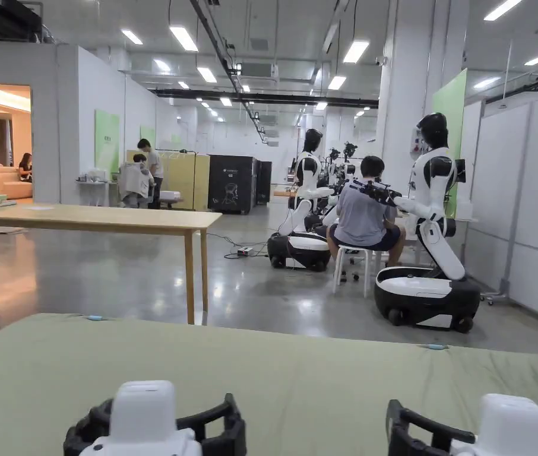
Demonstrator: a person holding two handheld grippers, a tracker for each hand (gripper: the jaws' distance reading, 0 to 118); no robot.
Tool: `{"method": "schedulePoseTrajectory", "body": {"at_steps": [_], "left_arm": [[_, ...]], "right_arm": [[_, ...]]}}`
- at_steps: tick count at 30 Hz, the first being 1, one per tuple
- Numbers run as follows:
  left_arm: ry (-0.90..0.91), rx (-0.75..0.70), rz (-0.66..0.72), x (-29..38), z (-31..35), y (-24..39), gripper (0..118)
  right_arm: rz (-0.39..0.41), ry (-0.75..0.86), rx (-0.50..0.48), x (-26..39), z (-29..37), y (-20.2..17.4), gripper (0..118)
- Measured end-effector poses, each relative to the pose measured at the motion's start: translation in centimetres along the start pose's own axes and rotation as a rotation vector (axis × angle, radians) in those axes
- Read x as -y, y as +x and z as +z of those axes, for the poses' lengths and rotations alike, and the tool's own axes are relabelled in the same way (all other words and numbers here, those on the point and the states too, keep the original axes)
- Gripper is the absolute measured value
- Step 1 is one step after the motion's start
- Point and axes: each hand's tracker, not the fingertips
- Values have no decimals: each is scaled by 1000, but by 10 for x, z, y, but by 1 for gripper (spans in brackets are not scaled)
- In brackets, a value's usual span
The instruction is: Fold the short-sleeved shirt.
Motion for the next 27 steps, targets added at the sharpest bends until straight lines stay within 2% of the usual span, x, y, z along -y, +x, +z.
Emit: {"method": "schedulePoseTrajectory", "body": {"at_steps": [1,4,6,8,15,20,21,22,23,24,25,26,27], "left_arm": [[7,8,-30,-2,1,4,118],[-5,20,-21,-4,0,4,118],[-8,15,-17,-5,-1,4,118],[-16,3,-11,-6,-5,-2,118],[-50,-12,-18,-6,-6,-7,118],[-67,-17,-21,-6,-8,-9,118],[-72,-16,-18,-6,-8,-10,118],[-81,-7,-8,-6,-9,-13,116],[-89,0,3,-5,-9,-13,110],[-82,8,13,-4,-8,-15,89],[-77,9,17,-3,-7,-15,26],[-63,7,18,-3,-5,-16,0],[-65,5,13,-3,-7,-15,0]], "right_arm": [[7,9,17,2,0,2,118],[137,-2,95,6,-1,-2,118],[191,7,140,10,0,-4,118],[234,37,143,12,2,-6,118],[187,-8,107,9,1,-3,118],[200,-16,107,10,1,-3,118],[203,-21,103,10,2,-4,112],[210,-20,100,10,3,-5,86],[222,-7,103,11,6,-6,48],[234,6,124,11,6,-7,11],[234,8,149,11,4,-7,4],[219,17,162,12,4,-5,4],[203,10,147,10,5,-1,2]]}}
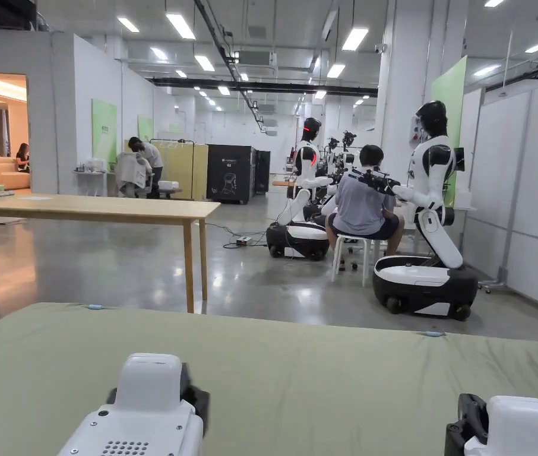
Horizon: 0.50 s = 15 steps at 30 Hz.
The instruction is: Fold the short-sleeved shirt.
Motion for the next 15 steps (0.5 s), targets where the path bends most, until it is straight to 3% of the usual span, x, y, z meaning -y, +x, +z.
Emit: {"method": "schedulePoseTrajectory", "body": {"at_steps": [3,15], "left_arm": [[-26,18,2,0,0,0,0],[-85,40,-2,2,-5,-9,0]], "right_arm": [[-31,-24,-18,0,1,4,1],[-26,-82,20,4,-6,7,0]]}}
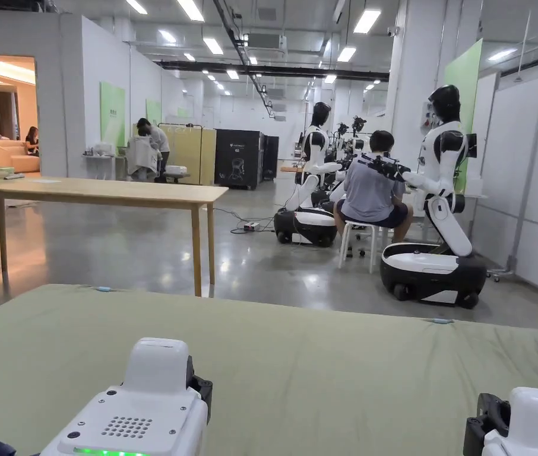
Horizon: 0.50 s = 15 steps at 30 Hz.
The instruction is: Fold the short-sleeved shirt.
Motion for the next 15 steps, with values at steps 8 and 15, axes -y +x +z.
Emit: {"method": "schedulePoseTrajectory", "body": {"at_steps": [8,15], "left_arm": [[-44,-166,26,5,23,-77,0],[-57,-457,51,9,86,-171,0]], "right_arm": [[17,-34,-196,7,-14,-66,0],[16,-43,-520,5,-9,-183,0]]}}
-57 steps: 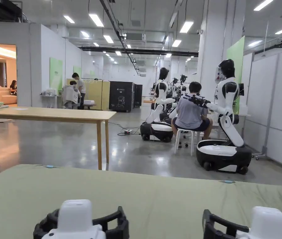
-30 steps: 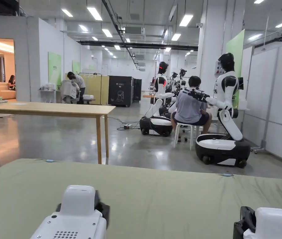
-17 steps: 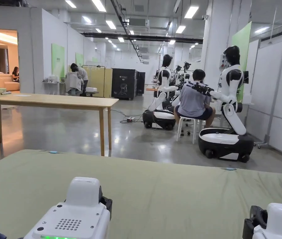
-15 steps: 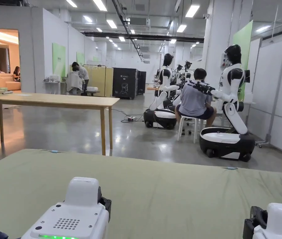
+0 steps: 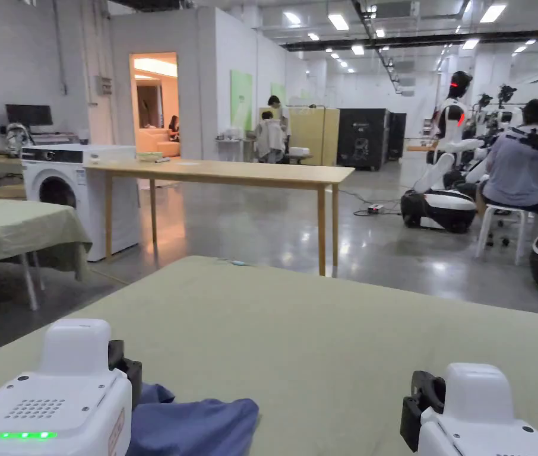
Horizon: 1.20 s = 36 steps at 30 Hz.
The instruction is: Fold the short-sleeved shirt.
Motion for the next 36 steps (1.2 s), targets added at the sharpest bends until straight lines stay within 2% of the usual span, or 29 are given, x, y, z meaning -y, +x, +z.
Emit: {"method": "schedulePoseTrajectory", "body": {"at_steps": [2,7,11,16,22,25,33,35,36], "left_arm": [[-11,-82,9,4,8,-28,0],[-41,-191,29,11,17,-77,0],[-48,-215,29,12,16,-90,0],[-82,-194,28,17,-3,-89,0],[-184,-86,14,35,-55,-64,0],[-284,-17,31,51,-97,-52,0],[-640,200,77,121,-204,-17,0],[-708,206,47,134,-220,-7,0],[-720,216,22,138,-226,-3,4]], "right_arm": [[9,-3,-87,-1,-12,-31,0],[37,-8,-227,0,-28,-89,0],[54,-16,-258,3,-36,-109,0],[62,-39,-264,8,-47,-110,0],[63,-82,-234,22,-58,-94,0],[72,-122,-218,34,-67,-85,0],[33,-233,-199,78,-86,-61,0],[61,-272,-179,88,-91,-58,0],[59,-275,-180,91,-92,-57,0]]}}
